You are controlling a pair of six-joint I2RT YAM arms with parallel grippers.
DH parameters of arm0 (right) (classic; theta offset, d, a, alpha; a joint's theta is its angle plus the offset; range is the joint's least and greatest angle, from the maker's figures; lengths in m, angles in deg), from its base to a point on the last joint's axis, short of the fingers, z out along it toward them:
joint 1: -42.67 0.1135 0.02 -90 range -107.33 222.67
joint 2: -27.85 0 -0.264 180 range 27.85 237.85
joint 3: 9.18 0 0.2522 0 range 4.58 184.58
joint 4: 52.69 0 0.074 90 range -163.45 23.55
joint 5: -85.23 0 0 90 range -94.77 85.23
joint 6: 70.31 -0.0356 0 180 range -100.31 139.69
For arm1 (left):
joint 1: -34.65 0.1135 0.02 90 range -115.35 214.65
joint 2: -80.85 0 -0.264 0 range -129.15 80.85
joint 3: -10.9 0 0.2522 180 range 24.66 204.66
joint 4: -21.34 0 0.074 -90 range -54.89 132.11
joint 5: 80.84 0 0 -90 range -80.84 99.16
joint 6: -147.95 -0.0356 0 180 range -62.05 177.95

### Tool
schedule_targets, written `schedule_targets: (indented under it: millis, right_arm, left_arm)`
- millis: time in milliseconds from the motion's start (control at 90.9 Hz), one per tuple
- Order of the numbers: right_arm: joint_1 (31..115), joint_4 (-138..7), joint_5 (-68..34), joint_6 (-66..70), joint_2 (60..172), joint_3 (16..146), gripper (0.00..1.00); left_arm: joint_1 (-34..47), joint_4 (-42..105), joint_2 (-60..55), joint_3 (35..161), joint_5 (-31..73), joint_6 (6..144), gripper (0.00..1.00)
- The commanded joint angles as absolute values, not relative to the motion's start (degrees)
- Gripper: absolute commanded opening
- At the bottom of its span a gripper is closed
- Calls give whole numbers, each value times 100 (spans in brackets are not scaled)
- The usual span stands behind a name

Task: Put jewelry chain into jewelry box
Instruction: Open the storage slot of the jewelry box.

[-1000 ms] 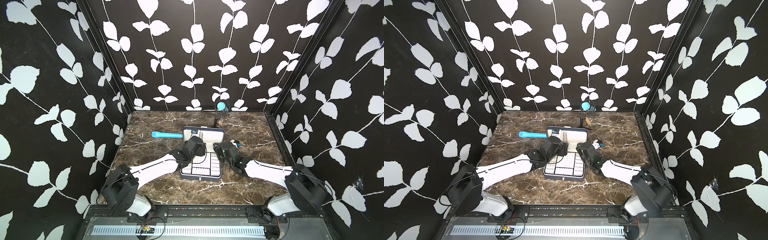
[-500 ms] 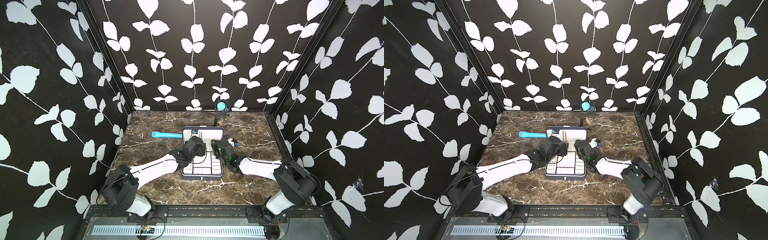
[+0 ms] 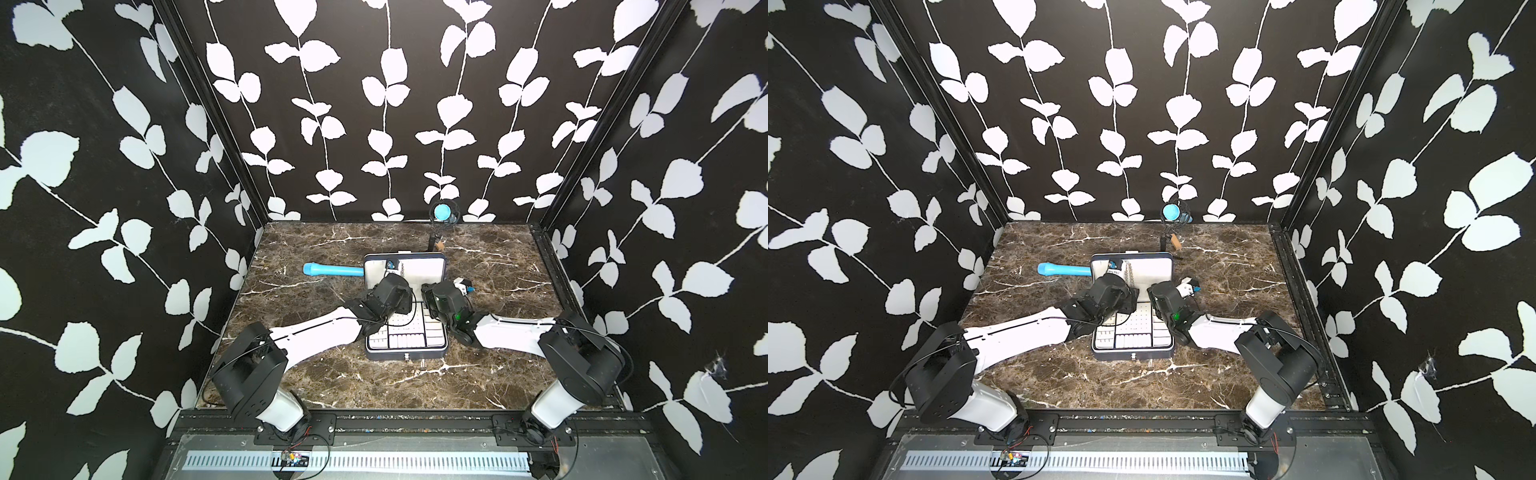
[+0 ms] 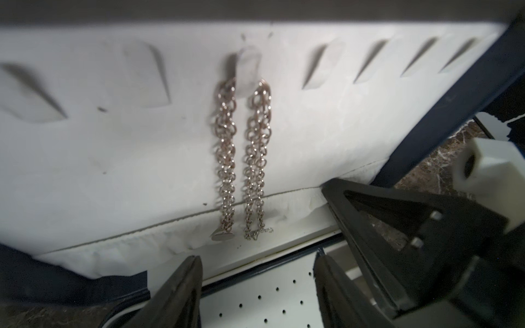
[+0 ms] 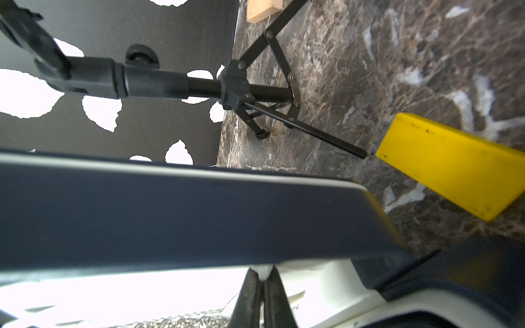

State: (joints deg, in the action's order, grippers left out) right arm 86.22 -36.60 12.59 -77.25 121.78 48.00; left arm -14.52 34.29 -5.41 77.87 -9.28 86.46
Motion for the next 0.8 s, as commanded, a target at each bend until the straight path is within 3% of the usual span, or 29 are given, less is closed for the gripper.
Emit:
schedule_targets:
  millis: [0, 143, 792]
  right_arm:
    - [8636, -3424, 1264, -7617, 12211, 4731, 5]
    - [8639, -3387, 1222, -7617, 12199, 4726, 4]
    - [8638, -3254, 1064, -7574, 12189, 4728, 4]
  left_arm:
    - [-1483, 3180, -585, 7790, -988, 8665, 60]
    - [-1483, 3114, -754, 7890, -956, 8678, 53]
    - [-1483, 3203, -1271, 8346, -1268, 8753, 35]
